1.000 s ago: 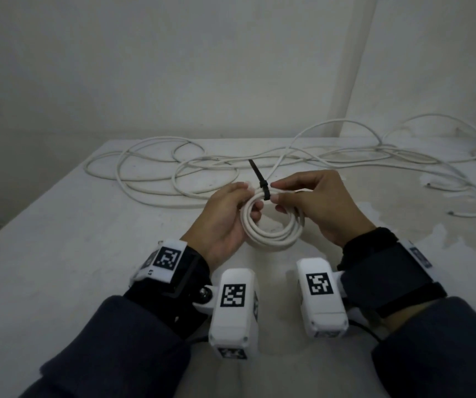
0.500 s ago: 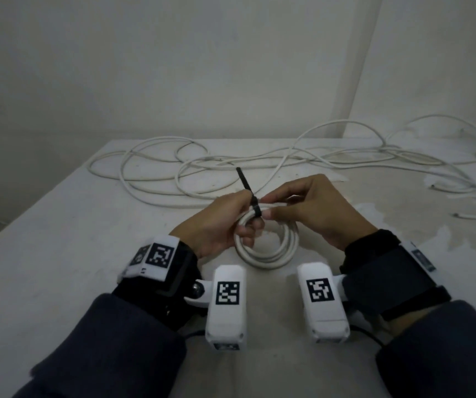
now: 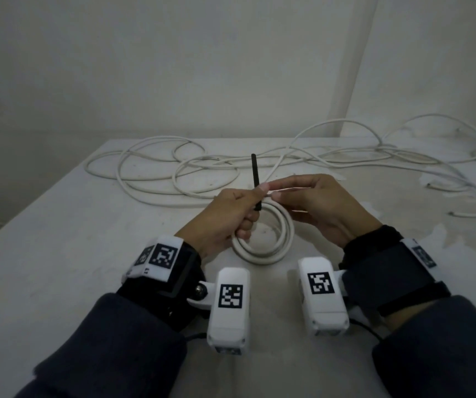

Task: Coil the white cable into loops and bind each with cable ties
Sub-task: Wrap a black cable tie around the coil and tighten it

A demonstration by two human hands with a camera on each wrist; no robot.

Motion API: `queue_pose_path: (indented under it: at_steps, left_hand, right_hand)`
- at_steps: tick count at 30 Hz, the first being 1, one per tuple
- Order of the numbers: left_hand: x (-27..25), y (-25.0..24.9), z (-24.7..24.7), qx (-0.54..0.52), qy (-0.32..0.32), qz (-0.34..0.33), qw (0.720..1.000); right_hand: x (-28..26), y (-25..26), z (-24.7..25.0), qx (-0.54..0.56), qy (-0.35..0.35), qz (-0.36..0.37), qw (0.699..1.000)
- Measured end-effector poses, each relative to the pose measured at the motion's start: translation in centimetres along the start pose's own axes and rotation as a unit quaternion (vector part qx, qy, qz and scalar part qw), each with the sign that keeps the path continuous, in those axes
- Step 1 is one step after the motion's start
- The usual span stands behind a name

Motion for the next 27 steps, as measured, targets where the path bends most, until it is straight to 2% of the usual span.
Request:
queue_pose_path:
  at_steps: [5,8,10,12,16,18,22,27]
  left_hand:
    - [0.1,-0.1,0.4,0.033,-0.051,-0.012,0.998]
    - [-0.1,0.7,3.4,-0.001,-0.115,0.001,0.993]
    - [-0.3,1.0,5.4,-0.048,-0.132,0.003,0.99]
    - [-0.1,1.0,5.5,-0.048,-0.12,0.002,0.992]
    - [0.4,0.6,1.9,-0.006,-0.052,-0.001,0.999]
    - [0.4,0.3,0.9,0.004,-0.036,-0.001,0.999]
    - [0.5,0.3,0.6,-0.009,-0.036,-0.003,0.999]
    - [0.5,0.5,0.8,-0.031,-0.055,0.001,0.998]
  right_hand:
    - [0.2,0.2,0.0,0.011,-0.041,0.02,0.999]
    - [0.5,1.3,4.5,0.104,-0.164,0.065,0.979]
    - [0.3,2.2,7.3,0.108,-0.212,0.09,0.967]
    - [0.3,2.2,7.1,0.095,-0.181,0.083,0.975]
    - [0.5,0.4,1.9,0.015,-0.057,0.011,0.998]
    - [0.4,0.0,0.8,-0.027,-0.026,-0.003,0.999]
    - [0.5,0.0,0.5,-0.047,-0.013,0.001,0.999]
    - [0.7,0.1,0.5,-0.039,-0.031,0.007,0.999]
Point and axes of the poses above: each hand's wrist, its own x-axis towards the middle knuckle, its own z-axis out of the back of the hand, y = z × x, the point moved 7 cm from there along x, towards the middle knuckle, and after that the axes turned 14 degrees about x, right-handed, at the moved point
